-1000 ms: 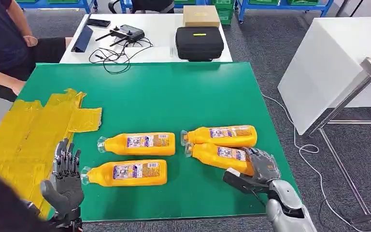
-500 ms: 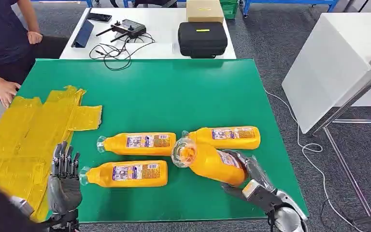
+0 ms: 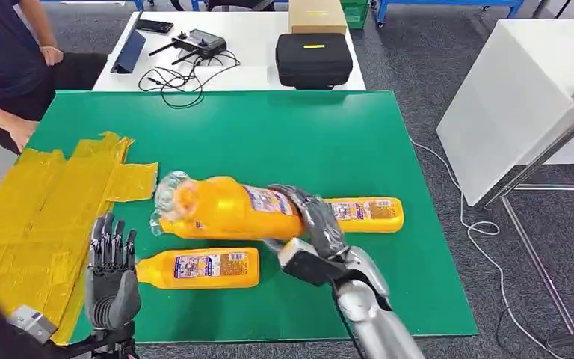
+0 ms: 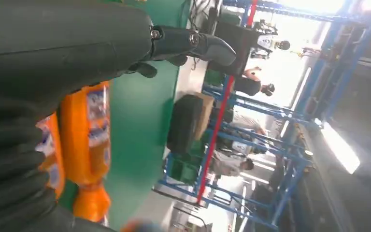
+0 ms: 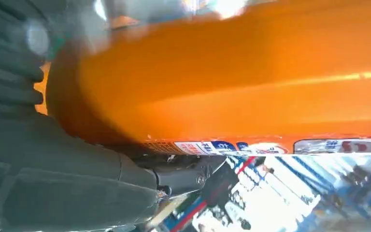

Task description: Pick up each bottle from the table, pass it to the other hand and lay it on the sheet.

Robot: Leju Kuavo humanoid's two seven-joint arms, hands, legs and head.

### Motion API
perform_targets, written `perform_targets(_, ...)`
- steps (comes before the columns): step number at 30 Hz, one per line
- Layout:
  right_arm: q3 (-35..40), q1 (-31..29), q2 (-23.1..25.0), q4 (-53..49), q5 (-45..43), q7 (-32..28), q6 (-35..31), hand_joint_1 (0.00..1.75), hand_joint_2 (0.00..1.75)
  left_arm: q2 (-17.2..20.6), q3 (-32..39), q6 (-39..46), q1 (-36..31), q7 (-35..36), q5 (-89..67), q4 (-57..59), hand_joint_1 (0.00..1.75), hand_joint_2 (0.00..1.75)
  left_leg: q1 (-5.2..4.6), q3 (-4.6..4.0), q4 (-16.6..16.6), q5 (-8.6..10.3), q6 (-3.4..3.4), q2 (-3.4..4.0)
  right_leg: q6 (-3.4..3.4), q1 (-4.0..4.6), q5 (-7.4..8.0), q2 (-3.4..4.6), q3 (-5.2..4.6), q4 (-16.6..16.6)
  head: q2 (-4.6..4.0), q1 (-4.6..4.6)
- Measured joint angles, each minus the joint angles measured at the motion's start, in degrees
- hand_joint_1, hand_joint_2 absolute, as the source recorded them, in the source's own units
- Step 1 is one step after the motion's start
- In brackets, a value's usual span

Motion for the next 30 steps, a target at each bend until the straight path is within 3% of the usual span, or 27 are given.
perform_targets(5, 3.8, -5.8, 5.7, 10.1, 2.2, 3.0, -2.5, 1.75, 1.75, 0.5, -4.3, 1.3, -1.0, 1.0, 0.3, -0.2, 0.00, 1.75, 0.00, -0.08, 0.0, 0.00, -0.01, -0.04, 0.00, 0.01, -0.02, -0.01, -0.13, 0.1, 0.00, 0.02)
perform_targets(11, 7.6, -6.1, 9.4, 15.6, 4.5, 3.3, -5.0, 1.75, 1.75, 1.8, -8.6, 2.1, -3.2, 1.2, 0.9, 1.2, 0.00, 1.75, 0.00, -0.31, 0.0, 0.00, -0.02, -0.04, -0.02, 0.00, -0.03, -0.01, -0.35, 0.1, 0.00, 0.00)
perform_targets(28, 15.8, -4.6, 10.4, 18.8, 6.0, 3.5, -5.4, 1.75, 1.75, 3.6, -11.4, 4.2, -5.5, 0.8, 3.8, 4.7, 0.00, 1.75, -0.06, -0.36, 0.0, -0.01, -0.01, -0.02, -0.01, -0.01, -0.03, -0.02, -0.42, 0.1, 0.00, 0.02)
perform_targets(29, 16.0, -4.6, 10.4, 19.0, 6.0, 3.6, -5.4, 1.75, 1.75, 3.6, -11.4, 4.2, -5.5, 0.8, 3.9, 4.7, 0.03, 1.75, -0.06, -0.36, 0.0, -0.01, -0.01, -0.02, -0.01, -0.01, -0.03, -0.02, -0.43, 0.1, 0.00, 0.02)
perform_targets(30, 16.1, -4.6, 10.4, 19.0, 5.9, 3.6, -5.4, 1.75, 1.75, 3.7, -11.4, 4.2, -5.4, 0.8, 4.0, 4.7, 0.79, 1.75, -0.06, -0.36, 0.0, -0.01, -0.01, -0.02, -0.01, 0.00, -0.03, -0.02, -0.42, 0.1, 0.00, 0.02)
